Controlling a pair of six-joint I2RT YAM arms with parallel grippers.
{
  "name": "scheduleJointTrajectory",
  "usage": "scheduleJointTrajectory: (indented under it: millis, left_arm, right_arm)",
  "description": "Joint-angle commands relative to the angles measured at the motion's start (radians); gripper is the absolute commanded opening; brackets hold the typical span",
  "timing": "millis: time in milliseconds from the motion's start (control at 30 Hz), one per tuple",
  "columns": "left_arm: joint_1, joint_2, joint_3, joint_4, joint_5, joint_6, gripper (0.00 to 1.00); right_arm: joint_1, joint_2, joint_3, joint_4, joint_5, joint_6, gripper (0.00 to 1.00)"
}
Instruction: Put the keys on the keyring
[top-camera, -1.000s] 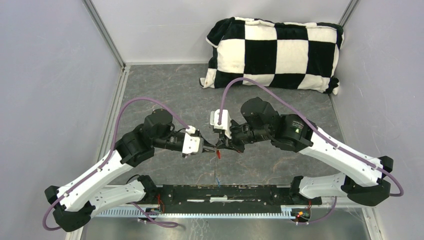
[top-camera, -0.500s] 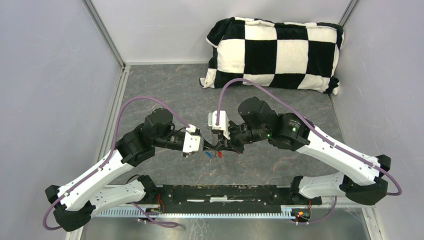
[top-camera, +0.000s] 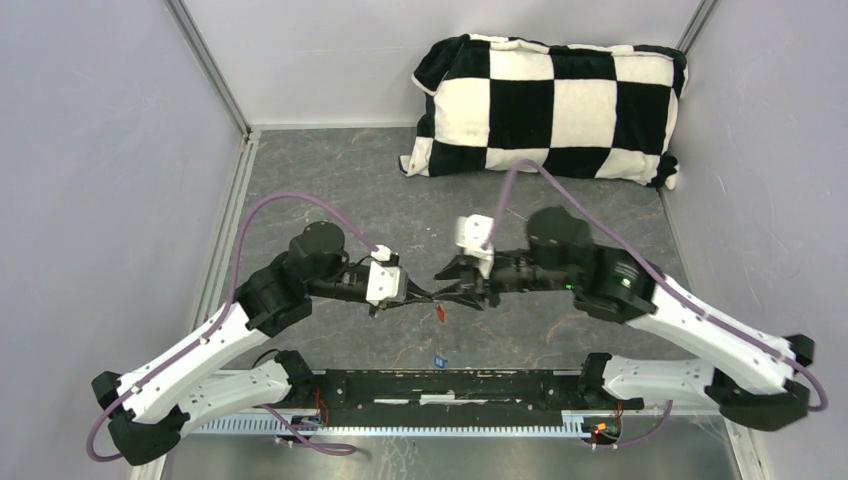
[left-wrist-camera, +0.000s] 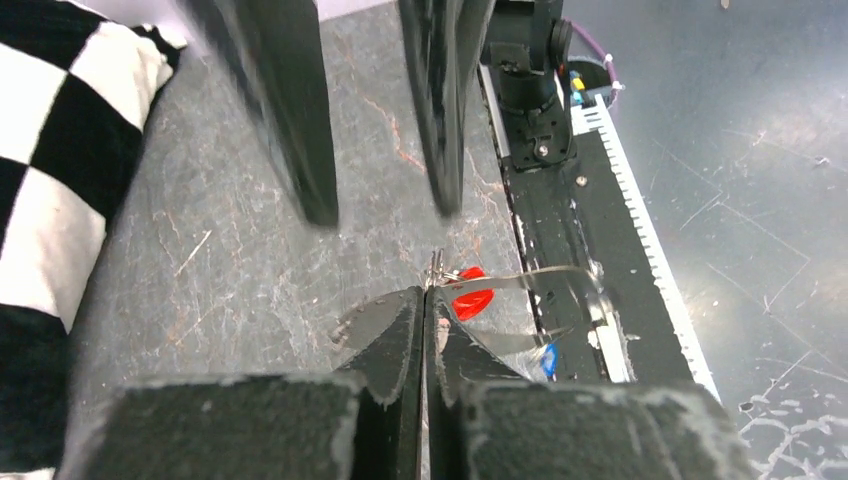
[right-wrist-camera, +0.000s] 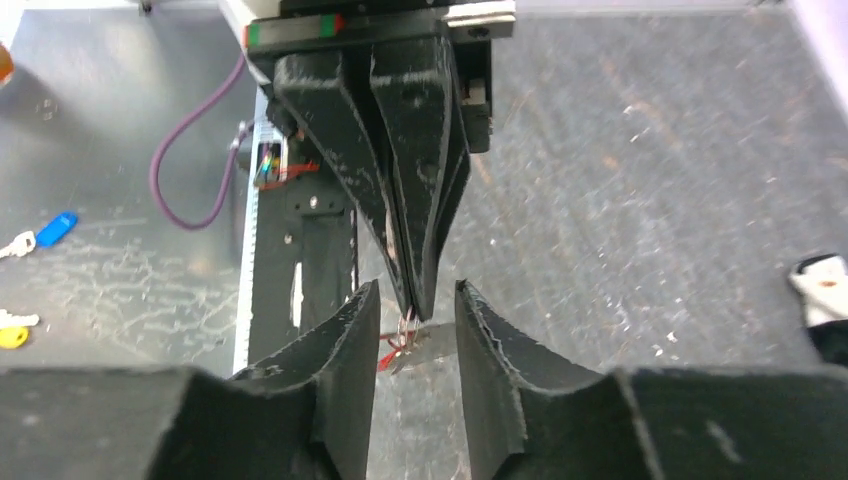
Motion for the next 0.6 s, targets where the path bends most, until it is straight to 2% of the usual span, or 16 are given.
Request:
scheduleJointTrajectory:
  millis: [0, 100, 300, 567]
  left_arm:
    - [-0.001, -0.070, -0.030, 0.265, 0.056, -0.216, 0.02]
    - [-0.001, -0.074, -0.028, 0.342, 0.079, -0.301, 0.02]
    - [-0.001, -0.056, -0.003, 0.431, 0.101, -0.413, 0.02]
    - [-0.001, -0.040, 0.019, 0.506, 0.106, -0.479, 0.02]
  right_arm:
    - [-0.009, -0.199, -0.178, 0.344, 0.044, 0.105, 0.42]
    - [-0.013, -0.294, -0.297, 0.464, 0.041, 0.131, 0.46]
    - [-0.014, -0.372, -0.427, 0.653, -0.026, 0.212, 0.44]
    - [-0.014, -0.339, -0.424, 0.686, -0.080, 0.208, 0.33]
